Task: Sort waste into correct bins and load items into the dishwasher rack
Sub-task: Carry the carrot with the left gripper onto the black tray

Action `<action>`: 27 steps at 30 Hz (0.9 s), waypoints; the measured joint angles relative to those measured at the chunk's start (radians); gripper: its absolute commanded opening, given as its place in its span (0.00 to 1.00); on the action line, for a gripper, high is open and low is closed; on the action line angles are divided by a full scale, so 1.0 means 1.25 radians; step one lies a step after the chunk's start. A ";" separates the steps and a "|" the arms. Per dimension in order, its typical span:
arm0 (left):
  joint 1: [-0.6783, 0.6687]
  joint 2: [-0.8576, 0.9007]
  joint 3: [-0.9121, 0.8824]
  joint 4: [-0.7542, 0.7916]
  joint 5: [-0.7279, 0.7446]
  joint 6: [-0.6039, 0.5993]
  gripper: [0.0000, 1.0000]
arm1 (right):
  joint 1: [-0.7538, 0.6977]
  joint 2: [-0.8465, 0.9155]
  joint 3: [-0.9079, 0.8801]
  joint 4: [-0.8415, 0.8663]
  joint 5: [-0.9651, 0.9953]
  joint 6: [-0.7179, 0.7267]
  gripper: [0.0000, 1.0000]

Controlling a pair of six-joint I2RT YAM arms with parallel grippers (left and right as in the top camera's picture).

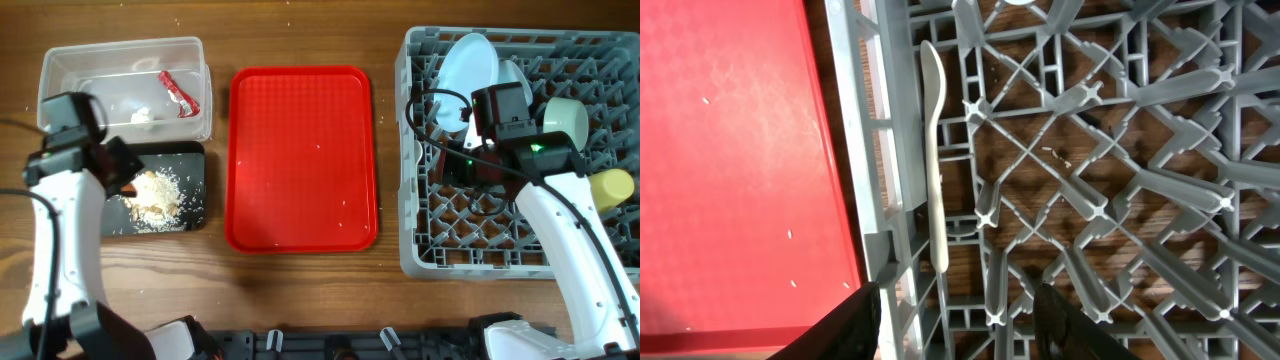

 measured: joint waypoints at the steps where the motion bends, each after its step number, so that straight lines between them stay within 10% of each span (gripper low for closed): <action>1: 0.030 0.022 0.000 0.000 0.005 -0.011 0.04 | 0.000 0.000 0.000 0.000 0.000 0.000 0.50; 27: 0.102 0.251 0.000 0.034 0.036 -0.043 0.20 | 0.000 0.000 0.000 0.000 0.000 0.000 0.50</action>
